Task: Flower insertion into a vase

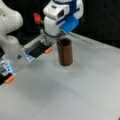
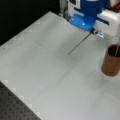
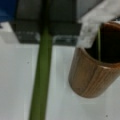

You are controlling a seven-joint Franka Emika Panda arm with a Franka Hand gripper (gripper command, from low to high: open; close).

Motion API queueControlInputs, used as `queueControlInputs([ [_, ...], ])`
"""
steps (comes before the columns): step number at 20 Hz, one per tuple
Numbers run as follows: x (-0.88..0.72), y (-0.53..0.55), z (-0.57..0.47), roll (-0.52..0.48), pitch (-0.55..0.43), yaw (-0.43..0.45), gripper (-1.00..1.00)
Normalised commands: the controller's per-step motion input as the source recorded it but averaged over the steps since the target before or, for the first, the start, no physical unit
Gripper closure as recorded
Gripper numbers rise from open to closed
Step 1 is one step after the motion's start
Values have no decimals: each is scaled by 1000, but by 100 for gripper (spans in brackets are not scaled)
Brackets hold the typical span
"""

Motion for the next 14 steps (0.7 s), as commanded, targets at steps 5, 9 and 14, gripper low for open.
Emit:
queueControlInputs([
  [5, -652, 292, -108, 38, -162, -121, 100],
  [9, -559, 165, -168, 87, -179, -92, 100],
  [14, -419, 125, -200, 114, -180, -99, 100],
])
